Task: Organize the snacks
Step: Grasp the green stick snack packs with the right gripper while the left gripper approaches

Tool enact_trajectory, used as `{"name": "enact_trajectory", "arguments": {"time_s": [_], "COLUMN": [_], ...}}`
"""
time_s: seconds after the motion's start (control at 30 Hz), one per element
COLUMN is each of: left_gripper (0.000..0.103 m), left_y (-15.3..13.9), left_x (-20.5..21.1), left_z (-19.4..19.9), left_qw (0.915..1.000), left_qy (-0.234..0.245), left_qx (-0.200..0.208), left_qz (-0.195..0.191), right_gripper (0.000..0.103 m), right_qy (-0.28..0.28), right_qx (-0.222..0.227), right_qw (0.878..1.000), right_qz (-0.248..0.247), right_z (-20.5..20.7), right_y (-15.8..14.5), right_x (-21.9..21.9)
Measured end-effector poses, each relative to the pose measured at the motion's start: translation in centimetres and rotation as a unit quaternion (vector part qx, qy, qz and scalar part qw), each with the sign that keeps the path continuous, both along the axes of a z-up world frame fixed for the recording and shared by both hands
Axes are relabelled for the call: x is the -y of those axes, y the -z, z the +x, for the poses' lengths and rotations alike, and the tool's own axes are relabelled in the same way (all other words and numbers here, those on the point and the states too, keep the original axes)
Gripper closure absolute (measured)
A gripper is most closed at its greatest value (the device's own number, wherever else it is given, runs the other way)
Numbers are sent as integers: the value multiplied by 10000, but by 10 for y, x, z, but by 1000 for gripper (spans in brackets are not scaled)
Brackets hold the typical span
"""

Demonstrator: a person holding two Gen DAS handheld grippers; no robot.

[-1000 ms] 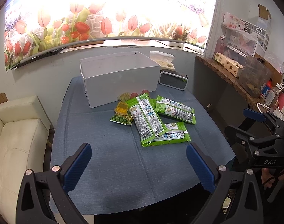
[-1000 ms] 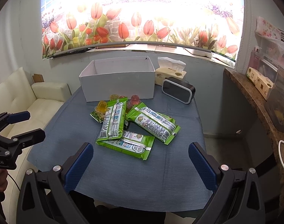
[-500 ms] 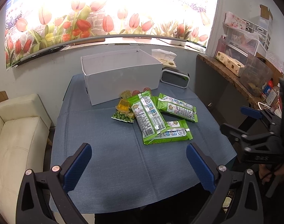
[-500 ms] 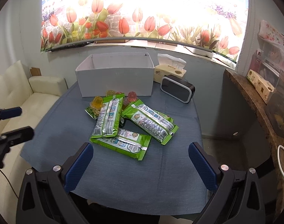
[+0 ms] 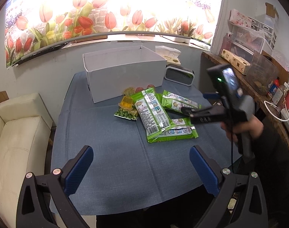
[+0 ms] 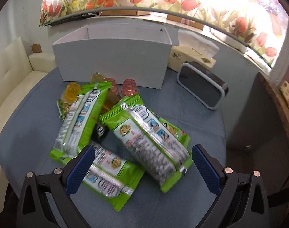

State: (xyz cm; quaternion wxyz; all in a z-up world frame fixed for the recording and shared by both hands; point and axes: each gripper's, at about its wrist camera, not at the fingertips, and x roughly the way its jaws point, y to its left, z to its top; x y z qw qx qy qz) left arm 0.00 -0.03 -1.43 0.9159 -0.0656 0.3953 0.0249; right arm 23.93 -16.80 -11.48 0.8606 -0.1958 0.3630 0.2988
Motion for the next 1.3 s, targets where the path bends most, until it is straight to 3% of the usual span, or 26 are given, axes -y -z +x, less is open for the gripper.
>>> {"name": "enact_trajectory", "arguments": {"time_s": [0.37, 0.57, 0.63, 0.83, 1.07, 1.27, 1.3], "left_gripper": [0, 0, 0, 0, 0, 0, 0], "left_y": [8, 12, 14, 17, 31, 53, 56], "left_x": [1, -1, -1, 1, -1, 2, 3], "left_z": [9, 13, 14, 17, 30, 64, 71], "left_qw": [9999, 9998, 9998, 9998, 9996, 9988, 9988], "left_qy": [16, -17, -21, 13, -74, -154, -157], "left_qx": [-113, -172, -190, -219, -287, -464, -469], "left_qz": [-10, -32, -38, -22, -22, 22, 7], "right_gripper": [0, 18, 20, 24, 27, 39, 55], "right_qy": [-519, -365, -395, -440, -168, -95, -73], "right_qx": [-106, -403, -495, -400, -366, -347, -369], "right_qw": [9947, 9977, 9978, 9979, 9992, 9993, 9992], "right_qz": [-881, -413, -215, -267, -46, -105, -129], "right_z": [40, 41, 33, 6, -18, -34, -35], "right_y": [41, 41, 38, 34, 11, 10, 12], "right_x": [-28, -18, -12, -7, 14, 37, 39]}}
